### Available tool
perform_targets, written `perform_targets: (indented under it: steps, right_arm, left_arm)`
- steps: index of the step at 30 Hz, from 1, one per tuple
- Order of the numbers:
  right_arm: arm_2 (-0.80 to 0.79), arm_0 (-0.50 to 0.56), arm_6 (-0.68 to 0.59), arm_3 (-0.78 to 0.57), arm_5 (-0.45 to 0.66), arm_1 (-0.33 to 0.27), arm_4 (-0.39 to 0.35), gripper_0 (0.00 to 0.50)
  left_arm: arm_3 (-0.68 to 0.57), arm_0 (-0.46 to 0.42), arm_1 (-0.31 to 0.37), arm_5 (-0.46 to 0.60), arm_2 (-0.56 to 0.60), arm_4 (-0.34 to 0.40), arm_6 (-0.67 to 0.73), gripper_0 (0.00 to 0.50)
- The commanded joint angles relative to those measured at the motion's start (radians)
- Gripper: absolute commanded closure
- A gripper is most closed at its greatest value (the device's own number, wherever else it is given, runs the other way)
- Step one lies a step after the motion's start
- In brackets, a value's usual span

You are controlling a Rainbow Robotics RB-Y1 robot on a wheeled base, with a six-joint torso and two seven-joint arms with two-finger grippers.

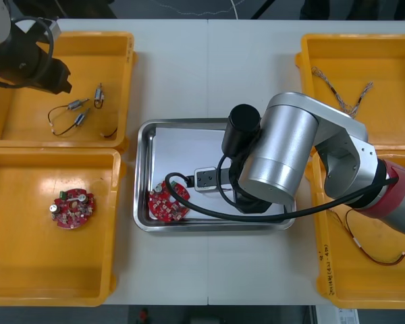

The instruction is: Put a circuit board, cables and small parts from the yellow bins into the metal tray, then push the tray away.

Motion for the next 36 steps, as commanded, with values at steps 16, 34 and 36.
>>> perform_targets:
  steps: [16,34,36]
  right_arm:
    - [-0.008,0.035,0.024,-0.006,-0.031,-0.011,0.018,0.000]
    - [-0.378,0.124,0.007,-0.261,0.241,0.075,0.051,0.000]
    - [-0.427,0.124,0.007,-0.264,0.241,0.076,0.058,0.000]
  left_arm:
    - [0.106,-0.048,-0.041,-0.186,-0.139,-0.024,-0.088,0.000]
    - [0.159,-0.018,-0.048,-0.290,-0.185,-0.019,-0.083,0.000]
    - [0.159,-0.014,-0.048,-0.293,-0.184,-0.019,-0.083,0.000]
